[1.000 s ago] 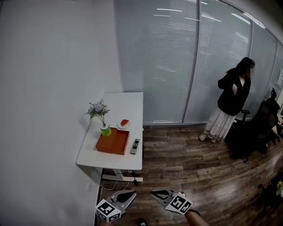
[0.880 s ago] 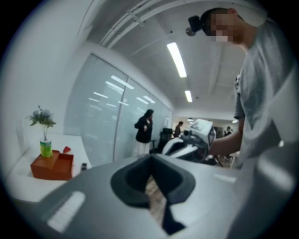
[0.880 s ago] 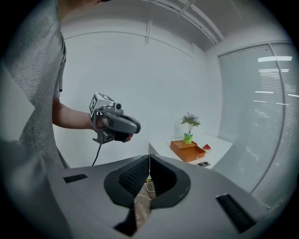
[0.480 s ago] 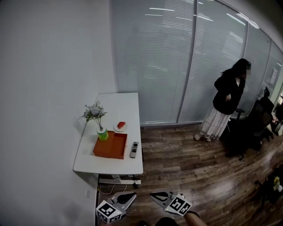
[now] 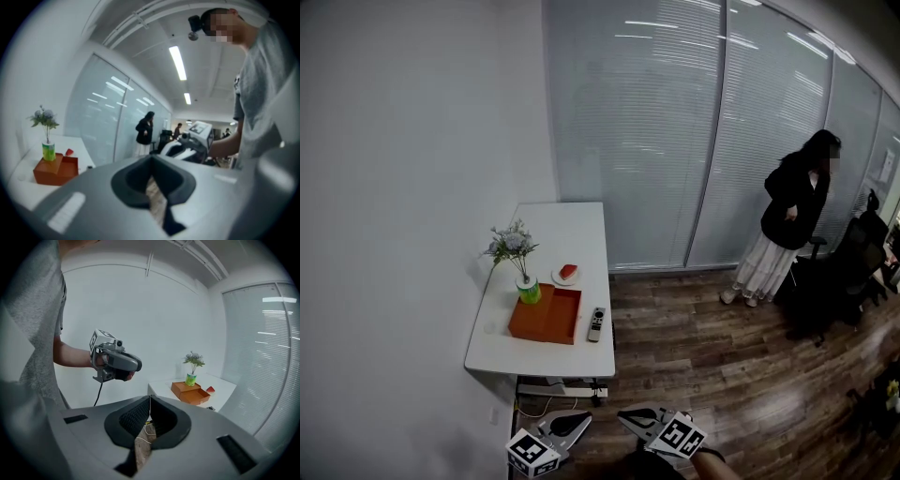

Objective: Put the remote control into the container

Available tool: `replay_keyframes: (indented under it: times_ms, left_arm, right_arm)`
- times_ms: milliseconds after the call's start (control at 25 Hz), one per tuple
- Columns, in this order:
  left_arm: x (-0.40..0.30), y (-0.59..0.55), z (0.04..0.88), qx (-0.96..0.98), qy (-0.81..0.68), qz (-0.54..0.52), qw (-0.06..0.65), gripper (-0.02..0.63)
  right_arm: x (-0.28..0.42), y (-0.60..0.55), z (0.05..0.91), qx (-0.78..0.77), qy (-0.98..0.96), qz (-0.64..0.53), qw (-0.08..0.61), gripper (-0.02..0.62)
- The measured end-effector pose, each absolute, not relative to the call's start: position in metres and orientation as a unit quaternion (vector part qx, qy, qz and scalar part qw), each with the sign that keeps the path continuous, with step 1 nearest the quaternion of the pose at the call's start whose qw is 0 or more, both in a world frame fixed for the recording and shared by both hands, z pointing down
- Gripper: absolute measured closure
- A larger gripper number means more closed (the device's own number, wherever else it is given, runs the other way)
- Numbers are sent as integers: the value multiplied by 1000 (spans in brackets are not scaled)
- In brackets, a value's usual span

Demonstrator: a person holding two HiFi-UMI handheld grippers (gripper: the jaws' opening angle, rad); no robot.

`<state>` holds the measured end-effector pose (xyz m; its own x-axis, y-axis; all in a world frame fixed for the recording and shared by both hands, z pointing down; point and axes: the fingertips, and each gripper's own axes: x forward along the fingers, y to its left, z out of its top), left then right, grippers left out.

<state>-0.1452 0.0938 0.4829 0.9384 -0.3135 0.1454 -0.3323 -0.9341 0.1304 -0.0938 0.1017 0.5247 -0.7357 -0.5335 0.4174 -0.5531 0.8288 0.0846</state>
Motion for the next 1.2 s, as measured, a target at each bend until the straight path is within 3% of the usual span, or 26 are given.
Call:
replay_keyframes:
  times_ms: [1200]
  left_arm:
    - [-99, 19, 493, 971, -183, 101, 113, 610]
  right_arm:
    - [-43, 21, 541, 256, -942, 54, 210, 578]
